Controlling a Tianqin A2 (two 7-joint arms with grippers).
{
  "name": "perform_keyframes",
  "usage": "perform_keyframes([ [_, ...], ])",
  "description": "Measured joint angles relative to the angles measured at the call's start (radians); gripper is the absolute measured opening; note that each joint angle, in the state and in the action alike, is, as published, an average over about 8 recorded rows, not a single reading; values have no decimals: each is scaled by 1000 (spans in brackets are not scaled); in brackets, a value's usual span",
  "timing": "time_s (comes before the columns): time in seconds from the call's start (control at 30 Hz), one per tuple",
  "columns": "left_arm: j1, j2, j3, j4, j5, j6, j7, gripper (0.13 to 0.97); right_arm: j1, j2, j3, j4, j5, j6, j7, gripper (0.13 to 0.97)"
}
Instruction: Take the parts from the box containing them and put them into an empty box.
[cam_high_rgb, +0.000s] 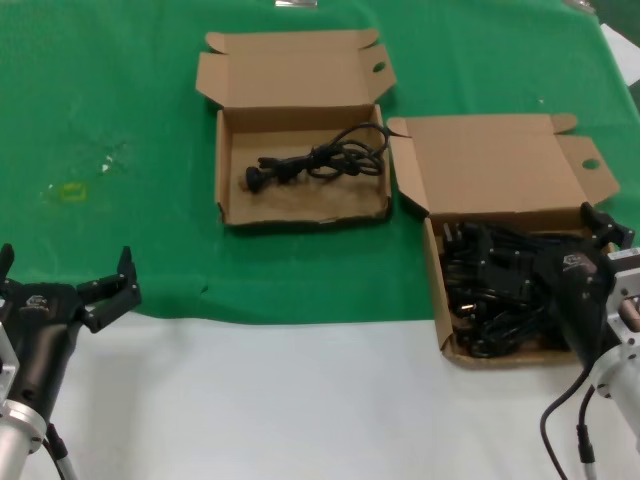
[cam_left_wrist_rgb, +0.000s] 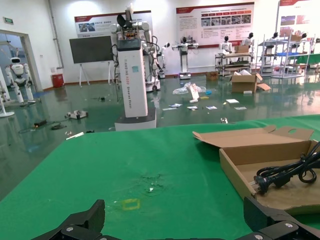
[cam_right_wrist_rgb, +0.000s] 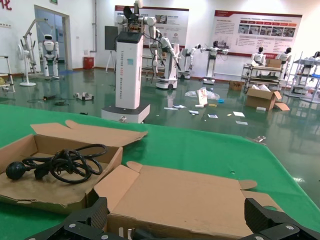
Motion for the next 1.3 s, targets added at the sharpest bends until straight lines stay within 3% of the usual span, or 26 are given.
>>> perform_keyframes([
  [1.3, 0, 0, 0, 0, 0, 0, 0, 966, 0, 0, 0, 0, 0, 0, 0, 966],
])
